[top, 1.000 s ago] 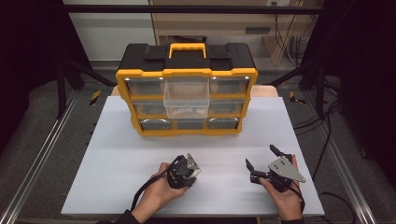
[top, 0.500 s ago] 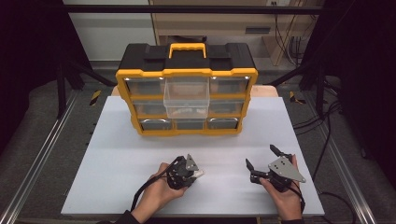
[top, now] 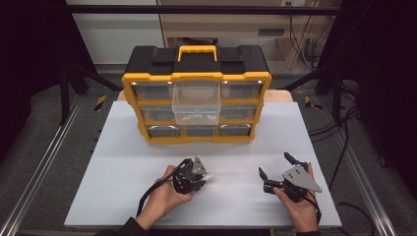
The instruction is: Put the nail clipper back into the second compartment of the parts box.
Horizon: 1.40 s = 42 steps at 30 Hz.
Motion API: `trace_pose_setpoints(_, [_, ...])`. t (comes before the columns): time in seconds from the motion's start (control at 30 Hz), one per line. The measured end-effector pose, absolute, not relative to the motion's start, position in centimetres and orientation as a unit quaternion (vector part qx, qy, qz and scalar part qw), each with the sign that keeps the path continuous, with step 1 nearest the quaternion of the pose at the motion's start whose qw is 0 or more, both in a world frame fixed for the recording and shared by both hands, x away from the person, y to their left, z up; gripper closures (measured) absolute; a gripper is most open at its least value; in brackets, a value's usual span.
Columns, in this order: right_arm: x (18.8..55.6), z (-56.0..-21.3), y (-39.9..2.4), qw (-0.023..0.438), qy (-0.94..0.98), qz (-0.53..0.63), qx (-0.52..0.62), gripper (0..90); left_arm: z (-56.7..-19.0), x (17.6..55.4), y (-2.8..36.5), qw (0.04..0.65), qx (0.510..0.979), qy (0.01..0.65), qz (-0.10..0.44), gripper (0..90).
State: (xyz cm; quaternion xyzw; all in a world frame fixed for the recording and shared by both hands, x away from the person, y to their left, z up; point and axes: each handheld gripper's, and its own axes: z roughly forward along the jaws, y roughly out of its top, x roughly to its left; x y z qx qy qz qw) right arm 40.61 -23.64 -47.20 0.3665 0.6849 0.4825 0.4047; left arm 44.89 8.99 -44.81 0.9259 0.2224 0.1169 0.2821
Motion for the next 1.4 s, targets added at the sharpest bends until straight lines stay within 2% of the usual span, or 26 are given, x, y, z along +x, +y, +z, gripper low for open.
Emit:
trace_pose_setpoints(0.2, [40.6,-47.2,-23.8,0.404,0.682,0.486,0.368,3.4,-43.7,45.2,9.4,0.301,0.918,0.226,0.127,77.4])
trace_pose_setpoints(0.7, [40.8,-47.3,-24.8,0.37,0.648,0.543,0.385,5.0,-41.7,45.5,9.9,0.326,0.908,0.223,0.139,77.5])
trace_pose_setpoints(1.4, [40.6,-47.4,-24.5,0.364,0.658,0.54,0.378,4.1,-37.0,44.5,11.0,0.37,0.89,0.21,0.162,77.4])
